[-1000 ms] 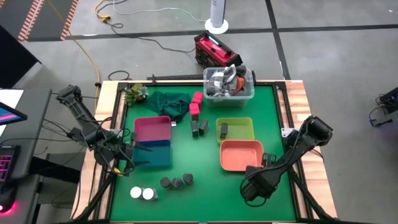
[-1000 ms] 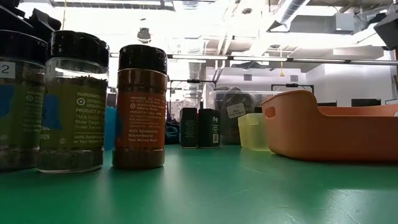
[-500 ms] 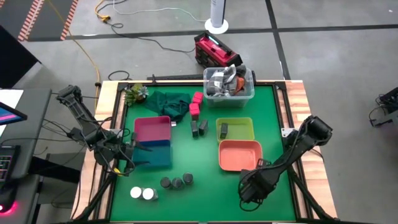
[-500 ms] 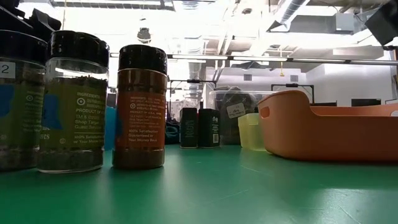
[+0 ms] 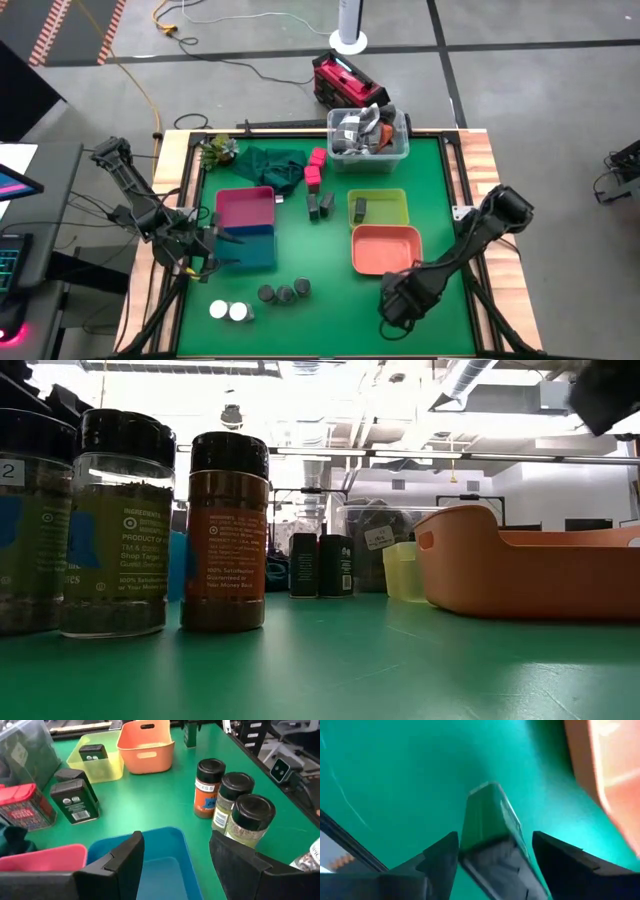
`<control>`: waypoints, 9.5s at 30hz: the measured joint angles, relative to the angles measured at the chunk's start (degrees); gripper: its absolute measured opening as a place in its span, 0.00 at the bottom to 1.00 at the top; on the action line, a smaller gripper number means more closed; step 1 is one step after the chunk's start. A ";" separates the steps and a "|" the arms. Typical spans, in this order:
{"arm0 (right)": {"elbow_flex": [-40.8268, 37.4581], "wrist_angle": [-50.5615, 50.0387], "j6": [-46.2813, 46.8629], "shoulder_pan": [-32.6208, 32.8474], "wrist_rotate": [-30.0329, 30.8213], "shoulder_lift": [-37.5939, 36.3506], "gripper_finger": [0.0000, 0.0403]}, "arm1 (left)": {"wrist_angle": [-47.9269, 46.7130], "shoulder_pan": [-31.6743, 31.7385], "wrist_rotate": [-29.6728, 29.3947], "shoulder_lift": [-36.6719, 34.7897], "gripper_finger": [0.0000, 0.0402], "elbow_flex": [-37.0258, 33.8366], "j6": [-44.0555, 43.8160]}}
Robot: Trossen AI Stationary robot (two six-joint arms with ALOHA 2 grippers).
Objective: Sort spices by type
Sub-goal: Put the black spice can into the yellow bin
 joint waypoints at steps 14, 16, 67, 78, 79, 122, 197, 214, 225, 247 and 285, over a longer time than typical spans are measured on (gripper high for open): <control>2.36 3.54 -1.40 -6.80 -6.85 0.04 0.21 | 8.20 -3.26 -0.51 -0.02 0.54 -4.09 2.31; 4.15 1.62 -2.61 -7.36 -6.63 0.00 0.21 | 8.41 -3.30 -0.67 -0.02 0.54 -4.15 2.27; 17.79 -22.63 -23.08 -0.97 -8.18 6.78 0.62 | 9.03 -4.26 -7.76 -0.04 0.54 -4.15 2.74; 17.79 -22.71 -21.86 -2.78 -8.40 6.75 0.62 | 9.38 -4.26 -7.72 -0.04 0.54 -4.15 3.85; 17.79 -22.67 -21.81 -3.19 -8.74 6.75 0.62 | 9.52 -4.26 -7.72 -0.04 0.54 -4.15 4.43; 17.79 -23.30 -18.98 0.52 12.99 6.40 0.89 | 9.81 -3.69 -13.72 -1.88 0.54 0.17 12.84; -0.22 -3.02 -29.58 5.58 7.46 1.99 0.47 | 32.70 -6.36 -14.16 16.61 0.54 0.07 -1.08; 21.47 -18.70 -32.97 -6.59 14.97 2.01 0.41 | 32.88 -6.36 -14.14 16.61 0.54 0.08 -1.08; 26.05 -27.80 -23.25 -28.83 18.72 2.03 0.41 | 33.40 -6.32 -16.26 16.61 0.54 0.09 -0.62; 16.95 -24.33 -25.75 -46.98 15.19 1.88 0.40 | 32.56 -8.01 -15.58 16.62 0.54 0.09 -1.11; 9.05 -8.97 -24.25 -48.02 13.45 1.40 0.54 | 32.20 -8.16 -15.69 16.61 0.54 0.11 -1.09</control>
